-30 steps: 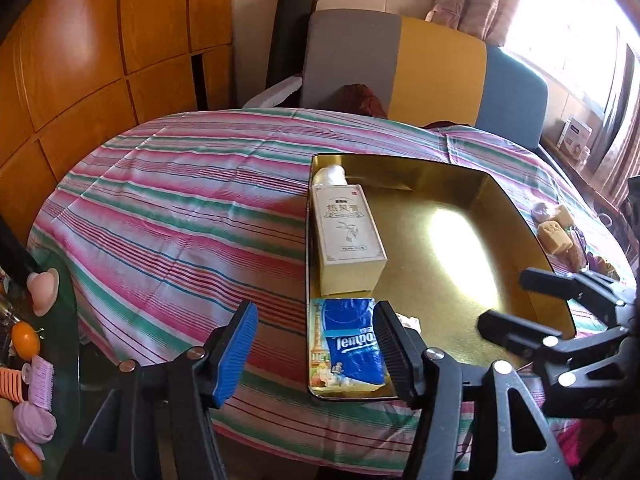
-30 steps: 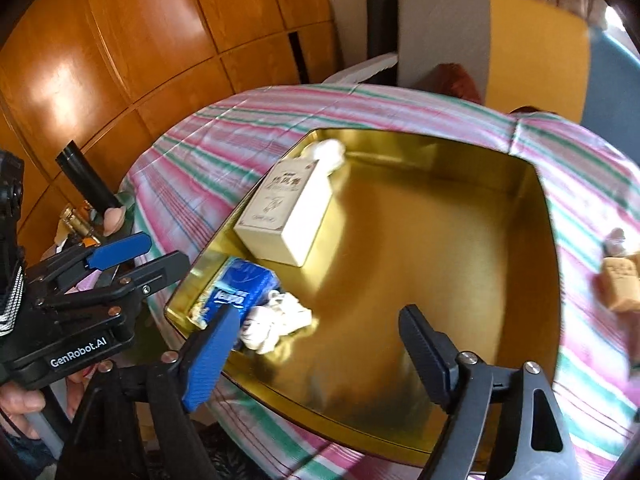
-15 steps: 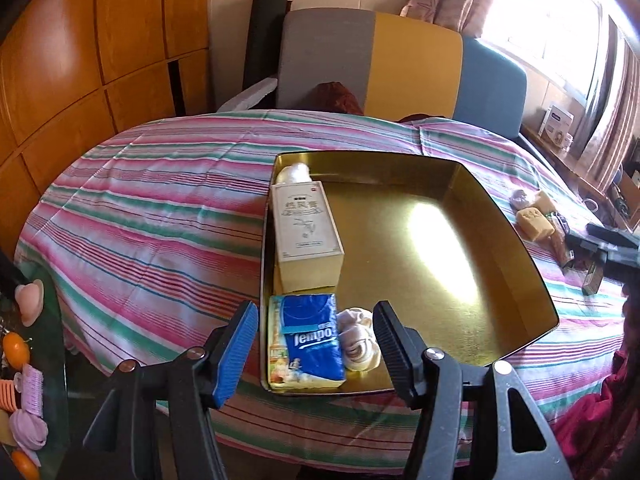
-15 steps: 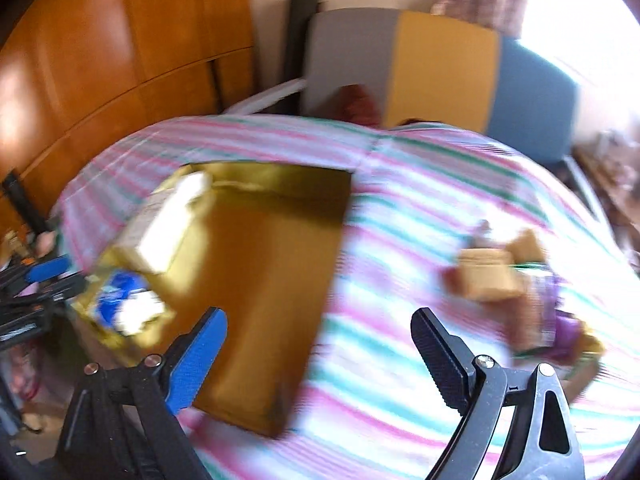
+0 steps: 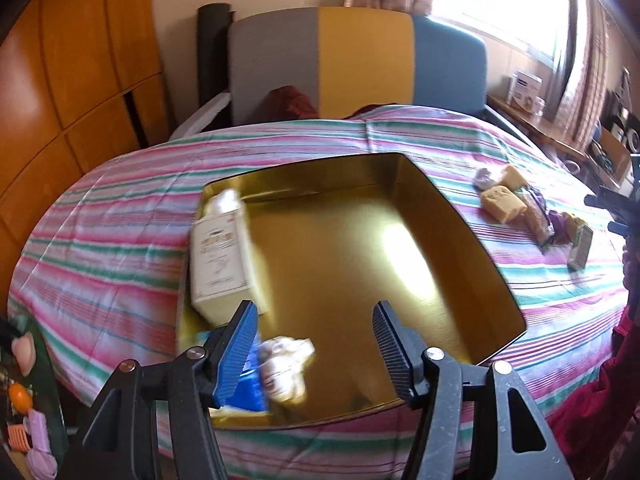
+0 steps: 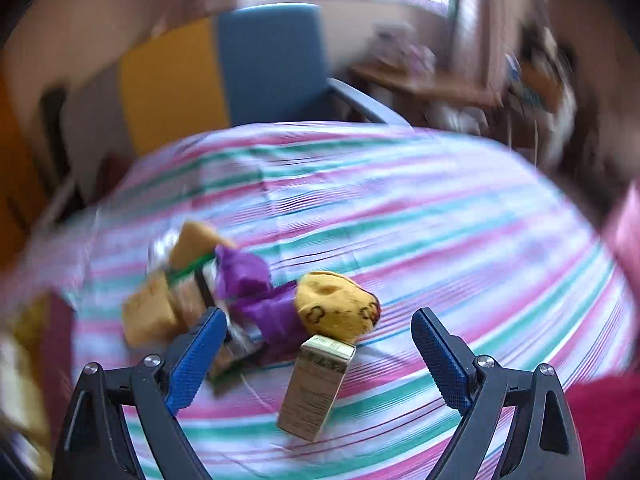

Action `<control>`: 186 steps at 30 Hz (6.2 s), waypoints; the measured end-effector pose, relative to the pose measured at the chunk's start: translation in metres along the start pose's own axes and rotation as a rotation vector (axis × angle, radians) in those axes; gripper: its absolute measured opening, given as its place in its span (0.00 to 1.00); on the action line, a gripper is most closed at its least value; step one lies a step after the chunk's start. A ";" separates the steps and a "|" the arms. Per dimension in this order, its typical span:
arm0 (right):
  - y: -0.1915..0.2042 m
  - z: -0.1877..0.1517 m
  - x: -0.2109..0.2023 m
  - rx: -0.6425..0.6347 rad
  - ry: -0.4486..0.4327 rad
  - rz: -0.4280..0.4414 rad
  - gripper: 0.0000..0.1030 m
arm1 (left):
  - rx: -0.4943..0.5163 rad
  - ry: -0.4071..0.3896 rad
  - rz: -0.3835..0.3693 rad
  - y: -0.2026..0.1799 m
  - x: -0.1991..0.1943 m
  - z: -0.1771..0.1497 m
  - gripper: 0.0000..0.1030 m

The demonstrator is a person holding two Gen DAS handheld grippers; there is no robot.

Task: Organize objects
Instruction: 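Move both tools back toward the remaining items on the cloth, then grasp the yellow sponge with the left gripper, then lift the yellow sponge with the left gripper while the right gripper grasps the green medicine box, then carry the yellow sponge into the gold tray and open the left gripper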

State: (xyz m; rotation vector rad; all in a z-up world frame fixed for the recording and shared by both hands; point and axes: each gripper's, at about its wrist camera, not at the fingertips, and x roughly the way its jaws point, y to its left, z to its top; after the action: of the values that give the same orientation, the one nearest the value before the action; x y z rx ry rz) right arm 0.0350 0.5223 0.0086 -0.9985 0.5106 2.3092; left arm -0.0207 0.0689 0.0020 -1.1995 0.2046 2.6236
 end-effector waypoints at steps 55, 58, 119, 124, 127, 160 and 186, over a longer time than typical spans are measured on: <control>-0.053 -0.008 0.010 0.335 0.102 0.259 1.00 | 0.527 0.201 -0.210 -0.272 0.185 0.126 0.85; -0.059 -0.007 0.011 0.362 0.102 0.269 1.00 | 0.550 0.201 -0.234 -0.279 0.194 0.128 0.88; 0.002 -0.024 0.056 0.025 0.316 0.220 0.70 | 0.353 0.075 -0.417 -0.229 0.073 -0.034 0.56; 0.015 -0.034 0.065 -0.071 0.370 0.169 0.29 | 0.355 0.078 -0.409 -0.230 0.073 -0.033 0.54; 0.023 -0.036 0.061 -0.113 0.351 0.173 0.29 | 0.324 0.105 -0.427 -0.227 0.070 -0.027 0.51; 0.025 -0.032 0.047 -0.161 0.279 0.147 0.30 | -0.146 0.124 -0.110 0.013 0.091 0.064 0.50; 0.028 -0.034 0.044 -0.172 0.266 0.154 0.30 | -0.220 0.198 0.073 0.057 0.150 0.104 0.65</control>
State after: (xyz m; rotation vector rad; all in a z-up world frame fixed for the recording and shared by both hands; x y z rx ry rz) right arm 0.0110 0.4982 -0.0428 -1.4066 0.5161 2.3995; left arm -0.2062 0.0633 -0.0423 -1.5534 -0.0065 2.6423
